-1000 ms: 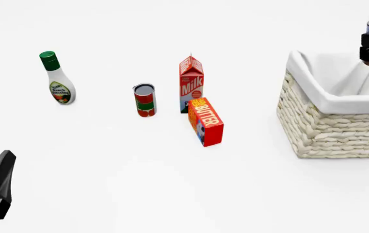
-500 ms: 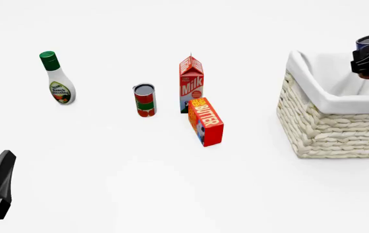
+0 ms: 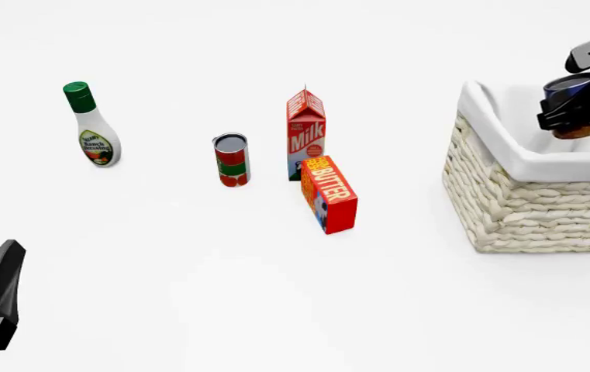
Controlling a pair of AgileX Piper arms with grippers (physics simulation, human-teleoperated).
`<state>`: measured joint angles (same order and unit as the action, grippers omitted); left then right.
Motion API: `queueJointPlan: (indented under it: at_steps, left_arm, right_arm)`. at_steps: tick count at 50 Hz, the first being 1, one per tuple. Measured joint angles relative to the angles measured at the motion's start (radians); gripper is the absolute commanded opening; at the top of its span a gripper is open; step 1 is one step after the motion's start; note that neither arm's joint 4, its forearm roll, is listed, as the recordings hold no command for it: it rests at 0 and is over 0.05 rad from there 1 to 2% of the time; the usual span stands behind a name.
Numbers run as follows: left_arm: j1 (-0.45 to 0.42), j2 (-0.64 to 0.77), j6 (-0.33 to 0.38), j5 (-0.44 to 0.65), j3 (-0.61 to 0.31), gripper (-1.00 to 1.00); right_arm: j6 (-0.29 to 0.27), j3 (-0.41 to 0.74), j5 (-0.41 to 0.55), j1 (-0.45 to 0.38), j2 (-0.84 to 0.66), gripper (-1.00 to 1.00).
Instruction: Pick the alphabet soup and place it in the basket.
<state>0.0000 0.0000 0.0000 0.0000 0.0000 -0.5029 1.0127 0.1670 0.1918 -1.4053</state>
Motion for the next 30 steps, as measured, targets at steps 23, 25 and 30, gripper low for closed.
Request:
queueJointPlan:
  at_steps: [23, 25, 30]
  left_arm:
    - [0.0, 0.0, 0.0, 0.0, 0.0, 1.0]
    - [0.0, 0.0, 0.0, 0.0, 0.0, 1.0]
    - [0.0, 0.0, 0.0, 0.0, 0.0, 1.0]
  right_arm:
    - [-0.026, 0.052, -0.037, 0.008, -0.13, -1.0]
    - [-0.027, 0.056, -0.039, 0.01, -0.139, -1.0]
    - [-0.029, 0.068, -0.043, 0.012, -0.16, -1.0]
